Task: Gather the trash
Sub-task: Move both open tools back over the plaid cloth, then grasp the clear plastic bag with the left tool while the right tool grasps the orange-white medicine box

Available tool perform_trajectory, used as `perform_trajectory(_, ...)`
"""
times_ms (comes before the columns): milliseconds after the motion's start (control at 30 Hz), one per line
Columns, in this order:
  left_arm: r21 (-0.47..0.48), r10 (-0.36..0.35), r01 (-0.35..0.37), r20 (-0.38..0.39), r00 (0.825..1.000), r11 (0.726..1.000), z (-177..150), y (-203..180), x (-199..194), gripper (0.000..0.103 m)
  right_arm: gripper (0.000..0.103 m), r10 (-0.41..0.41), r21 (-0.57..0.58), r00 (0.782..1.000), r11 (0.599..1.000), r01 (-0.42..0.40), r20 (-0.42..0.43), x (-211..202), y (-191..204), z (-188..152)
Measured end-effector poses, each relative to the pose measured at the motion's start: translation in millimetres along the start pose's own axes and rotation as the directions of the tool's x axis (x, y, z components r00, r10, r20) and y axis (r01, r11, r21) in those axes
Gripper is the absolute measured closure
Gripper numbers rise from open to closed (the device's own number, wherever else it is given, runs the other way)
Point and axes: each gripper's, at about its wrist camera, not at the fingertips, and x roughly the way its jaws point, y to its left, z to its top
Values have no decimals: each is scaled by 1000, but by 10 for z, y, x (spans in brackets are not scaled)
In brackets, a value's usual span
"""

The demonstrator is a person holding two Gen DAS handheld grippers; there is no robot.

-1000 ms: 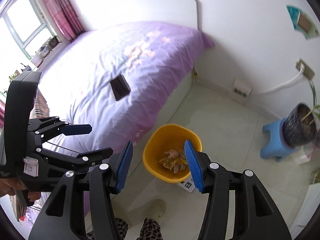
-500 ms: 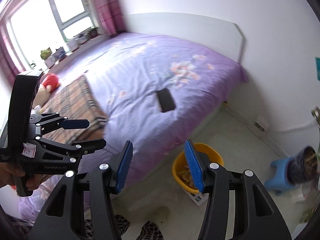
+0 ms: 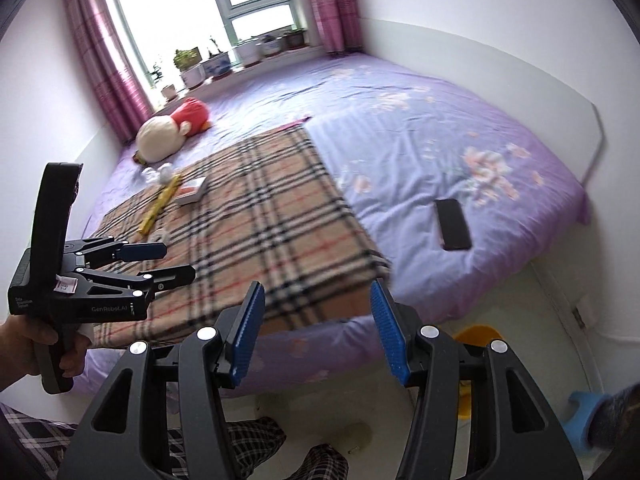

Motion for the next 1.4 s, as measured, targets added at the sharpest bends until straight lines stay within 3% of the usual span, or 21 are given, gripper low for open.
perform_trajectory(333,-206,109,-104,16,994,973,-219,1118,-222,35,47,103,-126,993,986,-109,-52,366,832,233)
perform_trajectory(600,-293,156,-145,15,988,945,-63,1908,-169,33,47,123,-163,989,977,-134,-79,697,1345,367)
perform_trajectory(1133,-257,162,-148,32,986,955,594,2746,197,12,37,78,-80,993,993,-85,-83,1529,1869,845)
perform_trajectory(1400,-232,142,-129,40,989,964,1014,2966,448,11,35,37,-38,996,998,-40,-78,1849,1895,1165)
